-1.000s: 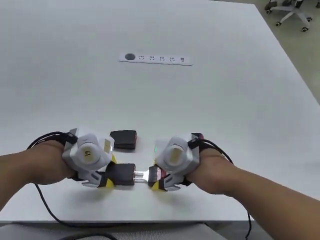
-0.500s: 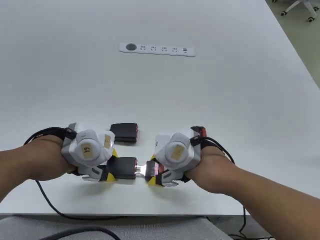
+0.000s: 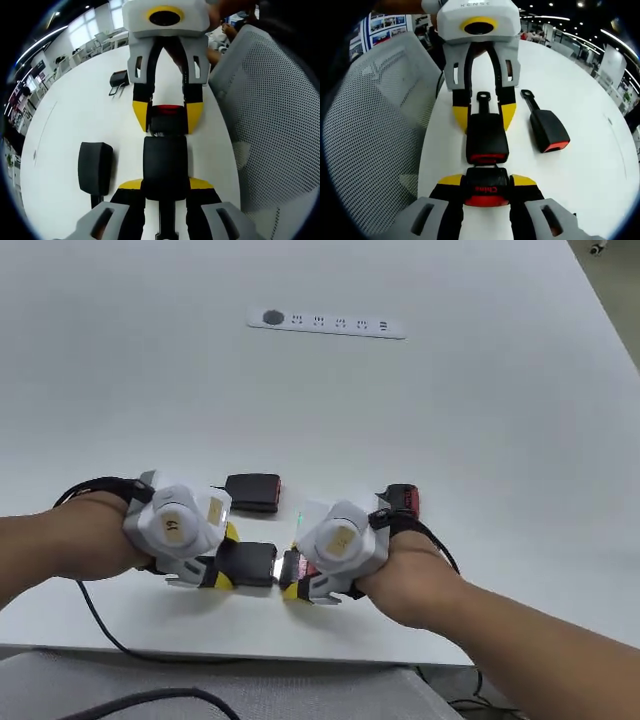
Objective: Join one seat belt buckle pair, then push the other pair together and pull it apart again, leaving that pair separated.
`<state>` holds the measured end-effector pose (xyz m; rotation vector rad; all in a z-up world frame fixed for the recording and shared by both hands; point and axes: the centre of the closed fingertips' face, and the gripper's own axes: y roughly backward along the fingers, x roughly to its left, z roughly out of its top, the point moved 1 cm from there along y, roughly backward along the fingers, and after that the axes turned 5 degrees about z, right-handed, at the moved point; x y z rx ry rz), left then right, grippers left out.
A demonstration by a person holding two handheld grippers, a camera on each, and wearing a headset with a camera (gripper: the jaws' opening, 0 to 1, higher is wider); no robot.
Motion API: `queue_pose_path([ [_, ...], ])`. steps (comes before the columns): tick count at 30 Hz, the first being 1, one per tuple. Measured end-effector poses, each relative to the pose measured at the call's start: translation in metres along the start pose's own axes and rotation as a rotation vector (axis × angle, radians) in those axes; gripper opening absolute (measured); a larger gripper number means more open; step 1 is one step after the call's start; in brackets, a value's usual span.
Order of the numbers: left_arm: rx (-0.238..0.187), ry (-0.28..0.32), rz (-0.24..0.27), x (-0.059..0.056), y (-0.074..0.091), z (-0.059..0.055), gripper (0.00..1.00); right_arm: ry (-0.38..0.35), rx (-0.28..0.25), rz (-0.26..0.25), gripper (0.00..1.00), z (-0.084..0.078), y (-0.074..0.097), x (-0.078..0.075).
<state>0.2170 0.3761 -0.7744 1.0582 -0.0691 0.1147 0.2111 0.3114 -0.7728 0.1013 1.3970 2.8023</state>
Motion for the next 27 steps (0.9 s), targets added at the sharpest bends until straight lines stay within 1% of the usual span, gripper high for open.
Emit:
queue_pose_path([
  [1,-0.003,-0.001,0.002,0.0002,-0.0003,0.0002,0.3,0.003,-0.002,0.0,0.3,0.0013,-0.0007,-0.0009],
  [2,-0.003,0.018,0.007,0.0002,0.0005,0.0002,0.3,-0.009,0.033,0.026,0.3,-0.0046,0.0004,0.0029],
  [3,-0.003,0.014,0.014,0.0006,0.0014,0.0005,0.3,0.0,0.022,0.003,0.3,-0.0006,0.0006,-0.0036],
  [4,-0.003,0.015,0.017,0.0,0.0022,0.0006,0.3,-0.002,0.022,-0.005,0.3,0.0004,0.0014,-0.0029],
  [7,0.0,0.016,0.022,0.0003,0.0023,0.001,0.3,-0.007,0.017,-0.007,0.31,0.002,0.0035,0.0003],
  [8,0.0,0.016,0.021,0.0002,0.003,0.002,0.3,0.006,0.023,0.006,0.31,0.0004,-0.0002,0.0006],
  [10,0.002,0.016,0.019,0.0004,0.0036,0.0025,0.31,0.01,0.021,-0.008,0.31,0.0002,-0.0049,-0.0027],
  [12,0.002,0.029,0.016,0.0015,0.004,0.0016,0.31,0.016,0.018,-0.018,0.31,0.0005,-0.0044,-0.0038],
  [13,-0.003,0.037,0.015,0.0016,0.0041,0.0017,0.31,0.015,0.019,-0.014,0.31,-0.0001,-0.0027,-0.0026],
  [17,-0.014,0.028,0.018,0.0013,0.005,0.0013,0.31,0.048,0.027,-0.016,0.31,-0.0009,0.0031,-0.0018],
  [19,-0.015,0.029,0.018,0.001,0.0048,0.0021,0.31,0.038,0.021,-0.011,0.31,-0.0017,0.0035,-0.0023],
  [23,-0.023,0.021,0.028,0.0005,0.0046,0.0001,0.3,0.054,0.035,-0.015,0.31,-0.0028,0.0026,-0.0015],
  [25,-0.024,0.019,0.033,0.0009,0.004,0.0008,0.3,0.064,0.04,-0.019,0.31,-0.0034,0.0026,-0.0009],
  [27,-0.025,0.02,0.033,0.001,0.0037,0.0013,0.3,0.058,0.037,-0.014,0.31,-0.0043,0.0033,-0.0008],
])
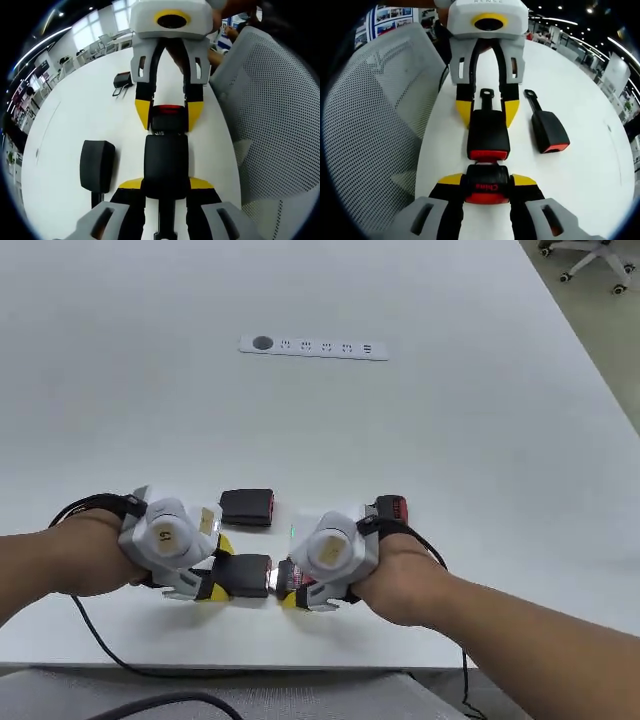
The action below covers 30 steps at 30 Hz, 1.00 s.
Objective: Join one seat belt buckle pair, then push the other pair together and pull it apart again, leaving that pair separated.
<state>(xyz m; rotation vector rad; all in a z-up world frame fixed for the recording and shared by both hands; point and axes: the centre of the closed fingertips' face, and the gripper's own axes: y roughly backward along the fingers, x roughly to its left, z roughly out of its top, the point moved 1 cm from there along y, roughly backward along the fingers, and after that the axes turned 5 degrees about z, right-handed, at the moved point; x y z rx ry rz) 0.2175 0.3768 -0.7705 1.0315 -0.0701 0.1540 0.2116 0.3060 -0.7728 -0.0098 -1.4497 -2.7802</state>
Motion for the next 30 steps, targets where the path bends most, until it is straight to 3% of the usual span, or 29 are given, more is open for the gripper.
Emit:
queue_pose_path([
  [2,0.0,-0.001,0.003,0.0,0.0,0.0,0.3,-0.033,-0.021,0.013,0.31,-0.001,0.0,-0.001],
  [10,0.004,0.024,0.019,-0.002,0.001,0.0,0.32,-0.027,-0.039,0.008,0.33,-0.001,0.001,0.002],
  [15,0.053,0.074,0.008,-0.002,0.0,-0.001,0.33,-0.033,-0.021,0.006,0.34,-0.001,0.0,0.002],
  [18,0.071,0.114,0.015,-0.003,0.001,-0.003,0.34,-0.021,-0.019,-0.027,0.38,0.0,0.001,0.002],
  [19,0.074,0.106,0.015,-0.004,0.002,-0.002,0.35,-0.021,-0.021,-0.032,0.44,0.0,0.001,0.003],
  [21,0.101,0.069,0.014,-0.008,0.006,-0.004,0.39,-0.024,-0.031,-0.039,0.46,0.002,0.002,0.006],
  [23,0.094,0.06,0.011,-0.006,0.013,-0.005,0.41,-0.062,-0.073,-0.035,0.44,0.008,0.006,0.008],
  [27,0.047,0.072,0.039,0.001,0.03,0.01,0.41,-0.088,-0.136,-0.026,0.39,0.022,0.02,0.01],
  [30,0.027,0.07,0.044,0.006,0.037,0.016,0.41,-0.083,-0.164,-0.057,0.4,0.029,0.034,0.003],
])
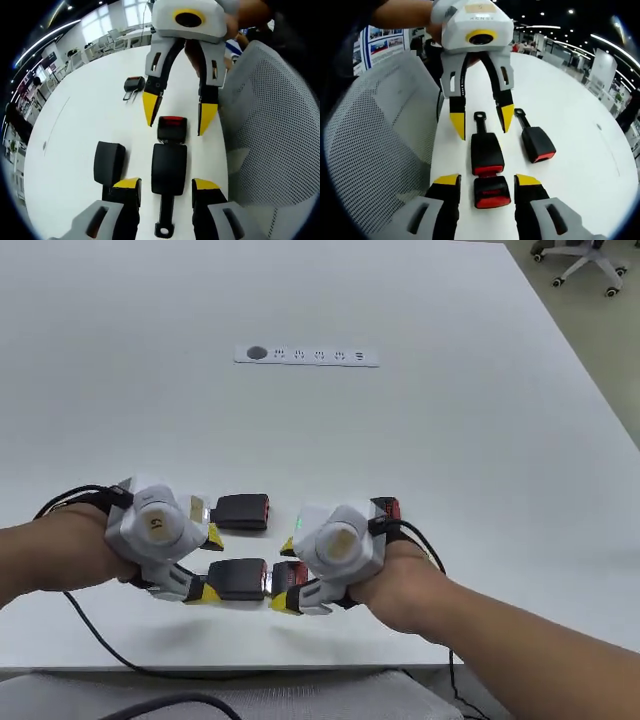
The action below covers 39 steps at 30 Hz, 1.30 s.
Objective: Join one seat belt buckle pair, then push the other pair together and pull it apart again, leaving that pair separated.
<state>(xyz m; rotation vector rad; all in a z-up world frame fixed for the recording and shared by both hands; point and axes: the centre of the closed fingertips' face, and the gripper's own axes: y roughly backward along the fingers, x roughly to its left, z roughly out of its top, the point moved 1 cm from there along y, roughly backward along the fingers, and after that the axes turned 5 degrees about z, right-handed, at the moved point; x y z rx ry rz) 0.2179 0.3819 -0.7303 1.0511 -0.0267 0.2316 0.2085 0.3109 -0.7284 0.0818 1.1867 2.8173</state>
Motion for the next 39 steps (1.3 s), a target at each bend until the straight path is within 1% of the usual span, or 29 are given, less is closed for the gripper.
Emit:
queue_pose_path([
  [1,-0.013,0.003,0.012,0.005,0.001,0.004,0.41,0.003,-0.004,-0.002,0.39,0.003,0.004,-0.001],
  [2,-0.018,0.007,0.017,0.006,0.003,0.007,0.41,0.009,-0.012,-0.013,0.39,0.006,0.007,-0.004],
  [3,-0.032,0.016,0.03,0.011,0.005,0.013,0.41,0.013,-0.013,-0.023,0.39,0.006,0.009,-0.009],
  [4,-0.038,0.017,0.039,0.014,0.002,0.014,0.41,0.014,-0.01,-0.023,0.38,0.005,0.009,-0.012],
  [5,-0.047,0.018,0.049,0.02,-0.001,0.015,0.41,0.018,-0.007,-0.027,0.38,0.007,0.014,-0.015],
  [6,-0.048,0.018,0.055,0.02,-0.002,0.018,0.41,0.024,-0.001,-0.032,0.38,0.006,0.017,-0.018],
  [7,-0.052,0.02,0.066,0.025,-0.002,0.021,0.42,0.032,0.013,-0.038,0.38,0.001,0.019,-0.024],
  [9,-0.061,0.024,0.079,0.037,-0.005,0.021,0.43,0.033,0.024,-0.041,0.36,-0.007,0.024,-0.032],
  [10,-0.064,0.025,0.084,0.039,-0.006,0.023,0.44,0.04,0.04,-0.047,0.36,-0.012,0.026,-0.036],
  [12,-0.065,0.033,0.092,0.048,-0.007,0.022,0.44,0.033,0.054,-0.061,0.37,-0.025,0.031,-0.047],
  [13,-0.061,0.022,0.1,0.052,-0.008,0.02,0.44,0.025,0.067,-0.067,0.37,-0.032,0.036,-0.053],
  [14,-0.058,-0.015,0.116,0.061,-0.009,0.017,0.45,0.02,0.08,-0.077,0.37,-0.038,0.04,-0.057],
  [15,-0.05,-0.036,0.116,0.063,-0.01,0.016,0.43,0.015,0.09,-0.082,0.38,-0.041,0.044,-0.06],
  [17,-0.042,-0.034,0.102,0.07,-0.016,0.012,0.38,0.016,0.109,-0.095,0.37,-0.049,0.053,-0.066],
  [19,-0.027,-0.041,0.098,0.078,-0.019,0.008,0.41,0.015,0.126,-0.11,0.37,-0.057,0.06,-0.076],
  [20,-0.017,-0.052,0.096,0.081,-0.019,0.008,0.42,0.014,0.133,-0.114,0.37,-0.062,0.063,-0.081],
  [22,-0.01,-0.052,0.092,0.084,-0.021,0.006,0.43,0.01,0.14,-0.125,0.38,-0.066,0.067,-0.088],
  [23,-0.004,-0.052,0.084,0.086,-0.023,0.004,0.44,0.006,0.146,-0.132,0.38,-0.07,0.07,-0.093],
  [24,0.002,-0.053,0.07,0.086,-0.024,0.003,0.44,0.0,0.153,-0.136,0.38,-0.074,0.073,-0.096],
  [25,0.006,-0.054,0.065,0.086,-0.025,0.002,0.44,-0.009,0.164,-0.151,0.38,-0.082,0.076,-0.105],
  [27,0.023,-0.057,0.047,0.086,-0.031,-0.002,0.43,-0.015,0.19,-0.169,0.38,-0.093,0.079,-0.112],
  [29,0.026,-0.063,0.045,0.089,-0.037,-0.006,0.43,-0.022,0.193,-0.177,0.38,-0.099,0.078,-0.116],
  [31,0.031,-0.061,0.041,0.09,-0.04,-0.008,0.43,-0.026,0.201,-0.168,0.38,-0.103,0.077,-0.116],
  [33,0.033,-0.059,0.036,0.09,-0.039,-0.007,0.42,-0.03,0.209,-0.162,0.38,-0.109,0.076,-0.119],
  [34,0.032,-0.059,0.034,0.091,-0.04,-0.006,0.42,-0.026,0.221,-0.151,0.38,-0.114,0.074,-0.121],
  [35,0.033,-0.059,0.03,0.092,-0.041,-0.005,0.42,-0.022,0.231,-0.151,0.39,-0.113,0.076,-0.119],
  [36,0.033,-0.058,0.025,0.092,-0.042,-0.006,0.42,-0.018,0.244,-0.142,0.39,-0.115,0.075,-0.12],
  [38,0.026,-0.052,0.017,0.094,-0.044,-0.003,0.41,-0.006,0.248,-0.128,0.38,-0.121,0.072,-0.123],
  [39,0.027,-0.05,0.011,0.093,-0.046,-0.003,0.41,-0.001,0.254,-0.124,0.36,-0.119,0.073,-0.123],
])
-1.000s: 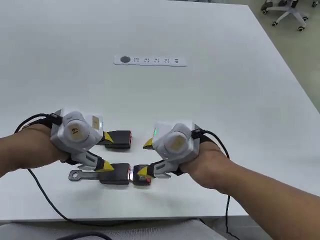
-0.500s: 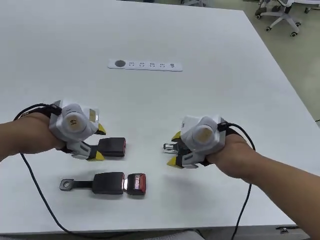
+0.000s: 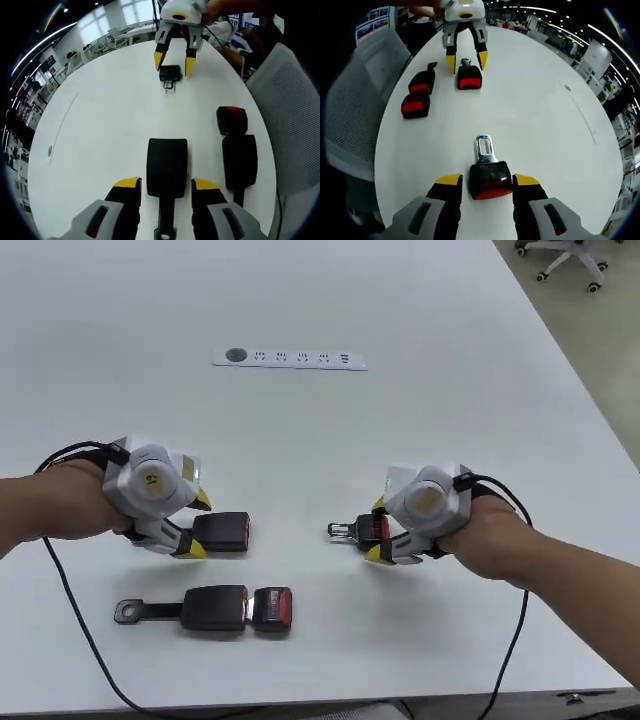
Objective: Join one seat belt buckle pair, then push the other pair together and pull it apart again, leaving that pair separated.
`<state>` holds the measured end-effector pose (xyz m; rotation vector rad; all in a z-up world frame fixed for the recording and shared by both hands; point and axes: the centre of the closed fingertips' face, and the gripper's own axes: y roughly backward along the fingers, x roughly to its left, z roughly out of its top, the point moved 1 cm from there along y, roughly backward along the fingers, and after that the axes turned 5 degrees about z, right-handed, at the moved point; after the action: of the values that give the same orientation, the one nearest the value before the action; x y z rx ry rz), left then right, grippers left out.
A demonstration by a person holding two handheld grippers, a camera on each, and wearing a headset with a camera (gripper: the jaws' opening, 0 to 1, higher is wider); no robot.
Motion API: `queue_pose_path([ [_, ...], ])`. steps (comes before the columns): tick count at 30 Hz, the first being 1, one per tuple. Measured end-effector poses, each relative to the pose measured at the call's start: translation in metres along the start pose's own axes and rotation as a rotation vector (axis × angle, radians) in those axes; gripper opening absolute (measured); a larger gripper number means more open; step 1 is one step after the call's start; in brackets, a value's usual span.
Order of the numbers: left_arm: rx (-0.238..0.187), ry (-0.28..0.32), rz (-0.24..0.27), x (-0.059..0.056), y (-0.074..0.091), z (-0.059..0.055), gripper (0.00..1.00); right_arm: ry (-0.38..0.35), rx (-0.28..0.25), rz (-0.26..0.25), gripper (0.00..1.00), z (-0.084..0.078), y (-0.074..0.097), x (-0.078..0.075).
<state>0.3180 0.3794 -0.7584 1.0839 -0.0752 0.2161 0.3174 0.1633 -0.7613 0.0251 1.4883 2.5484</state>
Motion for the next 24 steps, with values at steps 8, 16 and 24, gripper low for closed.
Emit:
queue_pose_path([
  [8,0.007,0.011,-0.027,-0.001,-0.009,-0.006,0.37,0.028,-0.011,0.038,0.33,0.0,-0.008,-0.01],
  [16,0.016,0.023,-0.031,0.0,-0.009,-0.006,0.33,0.031,-0.011,0.118,0.32,0.001,-0.013,-0.006],
  [24,0.025,0.003,-0.053,-0.002,-0.01,-0.005,0.33,0.048,0.014,0.133,0.32,0.003,-0.012,-0.004],
])
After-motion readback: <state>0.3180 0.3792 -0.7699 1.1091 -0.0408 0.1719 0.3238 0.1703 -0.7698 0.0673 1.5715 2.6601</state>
